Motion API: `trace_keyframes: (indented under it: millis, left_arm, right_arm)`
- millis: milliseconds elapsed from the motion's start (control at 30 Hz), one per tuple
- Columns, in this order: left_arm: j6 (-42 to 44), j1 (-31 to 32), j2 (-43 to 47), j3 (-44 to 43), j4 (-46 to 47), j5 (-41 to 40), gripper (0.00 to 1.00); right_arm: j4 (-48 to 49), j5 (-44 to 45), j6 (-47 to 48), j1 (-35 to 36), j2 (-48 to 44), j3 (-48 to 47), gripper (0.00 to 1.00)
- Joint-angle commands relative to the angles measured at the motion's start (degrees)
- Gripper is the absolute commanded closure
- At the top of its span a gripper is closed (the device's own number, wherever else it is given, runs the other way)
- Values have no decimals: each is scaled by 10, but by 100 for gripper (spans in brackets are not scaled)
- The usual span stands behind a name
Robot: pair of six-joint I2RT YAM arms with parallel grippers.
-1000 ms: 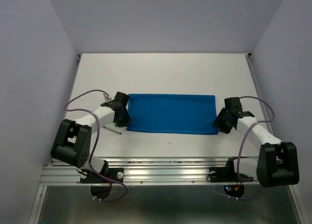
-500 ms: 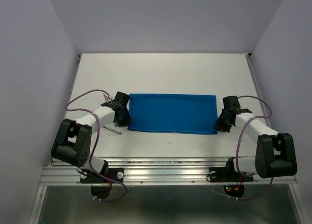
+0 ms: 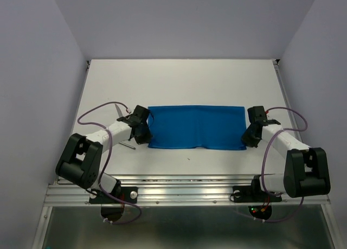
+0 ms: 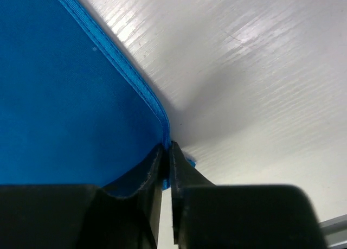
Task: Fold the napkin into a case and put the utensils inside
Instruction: Fold and flatten the napkin at the center of the board, then smooth out the rectangle-folded napkin at the center of the board.
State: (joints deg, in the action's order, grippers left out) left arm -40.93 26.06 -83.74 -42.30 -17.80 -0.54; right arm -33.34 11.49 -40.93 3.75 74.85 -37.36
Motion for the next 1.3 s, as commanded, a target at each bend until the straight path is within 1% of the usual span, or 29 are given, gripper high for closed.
trace_keyframes:
  millis: [0,100,133,167,200,233,267,300,333,367,500,567,700,800,933,1033,1100,1133,1267]
  left_arm:
    - [-13,7,29,26,-29,-9,100]
    - [1,7,35,14,-43,-32,100]
    - [4,7,34,1,-47,-34,96]
    - [13,7,35,-7,-57,-39,89]
    - [16,7,37,-13,-59,-41,86]
    - [20,7,39,-26,-62,-42,83]
    - [26,7,44,-35,-69,-44,74]
    - [28,7,47,-42,-73,-53,70]
    - [31,7,51,-59,-81,-56,63]
    - [34,7,52,-70,-86,-61,60]
    - [50,7,46,-116,-95,-83,57]
    - [59,7,29,-142,-95,-83,50]
    - [80,7,-10,-202,-96,-59,50]
    - [95,14,-46,-271,-94,-30,50]
    - [103,34,-88,-324,-92,-2,50]
    - [103,39,-106,-335,-92,1,50]
    - [109,36,-106,-331,-99,-25,49]
    - [111,34,-109,-326,-103,-31,40]
    - [124,6,-118,-300,-95,-35,38]
  right_arm:
    - [-14,28,-8,-2,-1,-22,65]
    - [-1,9,1,-2,-10,-18,50]
    - [0,6,7,-2,-15,-18,39]
    - [2,5,9,-2,-19,-23,37]
    - [2,4,17,-2,-29,-24,33]
    - [1,4,21,-2,-34,-30,32]
    - [-1,3,23,-2,-39,-34,31]
    - [-3,3,27,-2,-44,-40,30]
    - [-4,2,31,-2,-54,-53,30]
    - [-4,0,34,-2,-58,-60,29]
    - [6,1,49,-2,-54,-92,29]
    - [7,8,64,-2,-32,-115,29]
    - [14,14,89,-2,16,-158,29]
    - [26,-10,116,-2,61,-185,30]
    - [34,-30,127,-2,100,-206,29]
    - [35,-53,132,-2,110,-214,29]
    - [35,-58,134,-2,108,-210,29]
    - [35,-55,136,-2,101,-208,29]
    - [35,-45,143,-2,92,-198,28]
